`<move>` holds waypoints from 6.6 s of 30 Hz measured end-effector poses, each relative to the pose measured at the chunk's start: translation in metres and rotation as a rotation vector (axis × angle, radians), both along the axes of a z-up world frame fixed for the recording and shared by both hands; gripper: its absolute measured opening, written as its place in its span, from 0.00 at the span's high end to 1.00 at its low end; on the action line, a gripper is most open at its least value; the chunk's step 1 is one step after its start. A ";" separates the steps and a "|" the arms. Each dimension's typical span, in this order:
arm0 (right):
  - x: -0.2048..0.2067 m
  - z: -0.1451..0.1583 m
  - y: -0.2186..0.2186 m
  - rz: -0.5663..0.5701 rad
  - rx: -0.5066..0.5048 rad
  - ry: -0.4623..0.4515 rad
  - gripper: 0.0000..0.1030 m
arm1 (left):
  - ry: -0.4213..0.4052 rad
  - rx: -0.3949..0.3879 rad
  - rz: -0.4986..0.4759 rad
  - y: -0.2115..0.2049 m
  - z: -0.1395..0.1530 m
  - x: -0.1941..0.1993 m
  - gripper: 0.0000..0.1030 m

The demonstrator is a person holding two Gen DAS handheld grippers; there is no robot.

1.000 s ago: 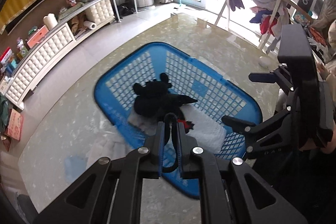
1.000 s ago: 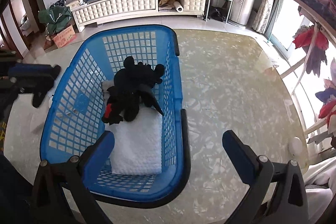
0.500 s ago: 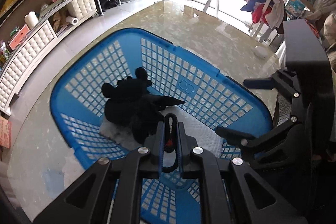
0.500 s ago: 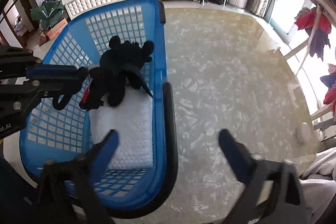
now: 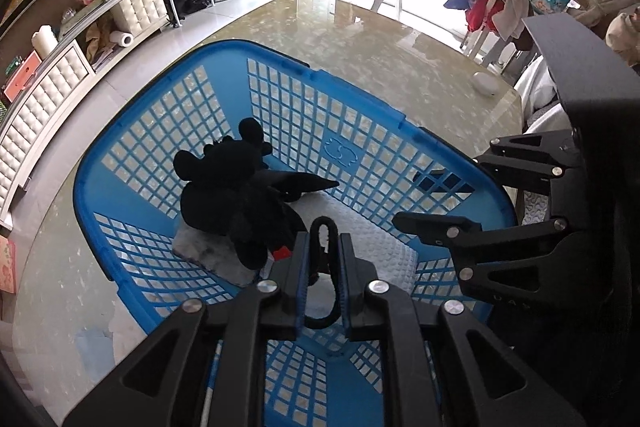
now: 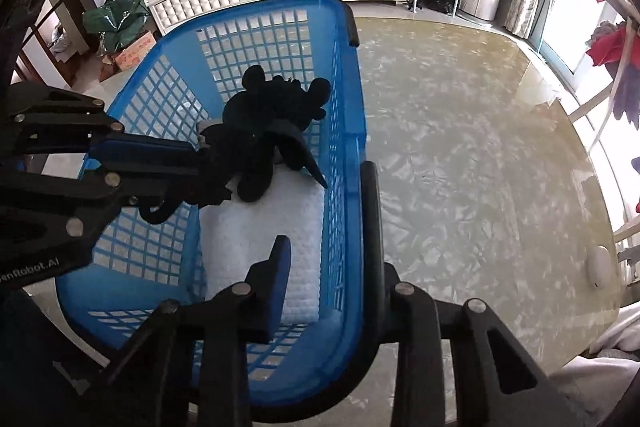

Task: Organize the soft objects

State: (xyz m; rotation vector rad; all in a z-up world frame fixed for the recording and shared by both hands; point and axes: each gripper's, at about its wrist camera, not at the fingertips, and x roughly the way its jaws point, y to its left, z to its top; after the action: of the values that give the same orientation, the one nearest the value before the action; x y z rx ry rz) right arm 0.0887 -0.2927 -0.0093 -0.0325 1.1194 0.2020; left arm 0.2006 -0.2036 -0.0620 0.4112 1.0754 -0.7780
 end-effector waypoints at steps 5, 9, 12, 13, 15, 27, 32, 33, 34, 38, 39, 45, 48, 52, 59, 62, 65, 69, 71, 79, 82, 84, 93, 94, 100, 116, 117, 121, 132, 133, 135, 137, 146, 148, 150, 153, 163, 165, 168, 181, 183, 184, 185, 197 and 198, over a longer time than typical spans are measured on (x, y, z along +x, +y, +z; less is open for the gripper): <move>0.000 0.000 0.006 0.037 0.016 -0.001 0.70 | 0.006 0.005 -0.015 -0.004 -0.002 -0.002 0.90; 0.001 -0.001 0.005 0.041 0.020 0.001 0.71 | 0.015 0.003 -0.017 -0.005 -0.004 0.002 0.90; 0.002 -0.001 0.005 0.041 0.020 0.002 0.72 | 0.030 0.006 -0.019 -0.006 -0.010 0.005 0.90; 0.002 -0.001 0.005 0.041 0.019 0.002 0.72 | 0.031 0.006 -0.017 -0.006 -0.011 0.006 0.89; 0.002 -0.001 0.005 0.041 0.017 0.002 0.72 | 0.035 -0.002 -0.011 -0.006 -0.013 0.007 0.76; 0.000 0.011 0.007 0.017 -0.016 -0.057 0.43 | -0.007 0.012 0.018 0.012 -0.002 -0.002 0.34; -0.001 0.016 0.012 0.020 -0.032 -0.083 0.29 | -0.060 0.015 0.058 0.026 0.013 -0.009 0.18; -0.002 0.017 0.012 0.020 -0.032 -0.084 0.29 | -0.069 0.018 0.069 0.029 0.016 -0.011 0.17; -0.002 0.018 0.013 0.020 -0.032 -0.087 0.27 | -0.078 0.023 0.076 0.031 0.019 -0.012 0.15; 0.000 0.023 0.017 0.020 -0.036 -0.099 0.22 | -0.113 0.018 0.122 0.047 0.031 -0.020 0.13; 0.000 0.025 0.018 0.018 -0.032 -0.102 0.20 | -0.119 0.016 0.131 0.052 0.034 -0.022 0.13; 0.001 0.040 0.026 0.006 -0.010 -0.142 0.04 | -0.186 0.005 0.216 0.089 0.053 -0.034 0.03; 0.001 0.046 0.035 0.019 -0.007 -0.153 0.01 | -0.206 0.003 0.239 0.105 0.059 -0.040 0.00; 0.002 0.051 0.049 0.028 0.034 -0.148 0.01 | -0.220 -0.003 0.271 0.130 0.067 -0.047 0.00; -0.001 0.063 0.088 0.091 0.014 -0.167 0.00 | -0.225 -0.049 0.319 0.172 0.075 -0.057 0.00; -0.001 0.065 0.105 0.118 0.009 -0.168 0.00 | -0.225 -0.056 0.325 0.188 0.073 -0.061 0.00; 0.002 0.064 0.124 0.145 -0.002 -0.166 0.00 | -0.213 -0.054 0.336 0.205 0.068 -0.064 0.00; 0.008 0.058 0.149 0.182 -0.010 -0.154 0.00 | -0.180 -0.032 0.368 0.230 0.052 -0.063 0.00; 0.011 0.054 0.158 0.203 -0.001 -0.143 0.00 | -0.171 -0.021 0.382 0.242 0.044 -0.064 0.00; 0.024 0.036 0.201 0.269 -0.040 -0.102 0.00 | -0.109 -0.037 0.436 0.284 0.023 -0.059 0.00; 0.028 0.030 0.215 0.289 -0.048 -0.087 0.00 | -0.085 -0.046 0.451 0.294 0.014 -0.055 0.00; 0.032 0.026 0.223 0.302 -0.055 -0.075 0.00 | -0.066 -0.052 0.453 0.303 0.007 -0.052 0.00; 0.046 -0.004 0.254 0.352 -0.100 -0.020 0.00 | -0.001 -0.014 0.439 0.317 -0.031 -0.044 0.00; 0.049 -0.007 0.258 0.357 -0.105 -0.014 0.00 | 0.008 -0.020 0.429 0.318 -0.036 -0.044 0.00; 0.059 -0.026 0.268 0.371 -0.133 0.007 0.00 | 0.026 0.037 0.398 0.314 -0.063 -0.038 0.00; 0.084 -0.065 0.264 0.316 -0.151 0.059 0.00 | -0.022 0.060 0.292 0.305 -0.087 -0.017 0.00; 0.085 -0.066 0.263 0.312 -0.154 0.057 0.00 | -0.020 0.065 0.291 0.304 -0.090 -0.015 0.00; 0.091 -0.071 0.257 0.269 -0.158 0.059 0.00 | 0.002 0.098 0.291 0.301 -0.105 -0.010 0.00; 0.105 -0.095 0.246 0.208 -0.128 0.080 0.03 | 0.046 0.094 0.326 0.293 -0.121 -0.001 0.10; 0.105 -0.098 0.245 0.208 -0.121 0.086 0.08 | 0.031 0.114 0.321 0.291 -0.121 -0.001 0.17; 0.105 -0.101 0.242 0.211 -0.078 0.099 0.12 | 0.029 0.105 0.317 0.287 -0.118 0.002 0.40; 0.105 -0.098 0.241 0.214 -0.070 0.081 0.31 | 0.034 0.090 0.317 0.287 -0.114 0.003 0.65; 0.092 -0.089 0.246 0.257 -0.056 0.038 0.82 | 0.056 0.074 0.332 0.294 -0.108 0.003 0.86; 0.093 -0.088 0.245 0.257 -0.050 0.041 0.83 | 0.051 0.068 0.335 0.299 -0.104 0.000 0.86; 0.096 -0.083 0.243 0.253 -0.042 0.040 0.83 | 0.040 0.060 0.337 0.299 -0.098 -0.003 0.86; 0.093 -0.074 0.237 0.242 -0.027 0.030 0.83 | 0.020 0.050 0.345 0.294 -0.088 -0.001 0.86; 0.064 -0.033 0.243 0.301 -0.052 -0.061 0.83 | -0.026 0.000 0.407 0.303 -0.044 -0.016 0.86; 0.063 -0.027 0.237 0.294 -0.038 -0.067 0.83 | -0.043 -0.008 0.412 0.301 -0.035 -0.020 0.86; 0.056 -0.018 0.232 0.284 -0.035 -0.084 0.83 | -0.067 -0.025 0.406 0.302 -0.020 -0.030 0.86; 0.040 0.027 0.214 0.278 -0.098 -0.201 0.83 | -0.138 -0.078 0.448 0.296 0.025 -0.052 0.86; 0.039 0.032 0.204 0.272 -0.106 -0.219 0.83 | -0.153 -0.087 0.452 0.294 0.034 -0.056 0.86; 0.038 0.034 0.202 0.270 -0.109 -0.223 0.83 | -0.158 -0.094 0.449 0.293 0.037 -0.059 0.86; 0.037 0.035 0.198 0.266 -0.115 -0.229 0.83 | -0.161 -0.099 0.447 0.291 0.039 -0.060 0.86; 0.031 0.053 0.144 0.171 -0.149 -0.268 0.83 | -0.173 -0.107 0.383 0.253 0.048 -0.053 0.86; 0.030 0.053 0.143 0.162 -0.152 -0.267 0.83 | -0.171 -0.104 0.379 0.250 0.046 -0.052 0.86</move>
State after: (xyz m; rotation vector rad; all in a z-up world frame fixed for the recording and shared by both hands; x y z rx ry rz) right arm 0.1185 -0.1500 0.0437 -0.2783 0.8637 0.2494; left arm 0.1489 0.0459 -0.0157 0.1734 0.9124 -0.4502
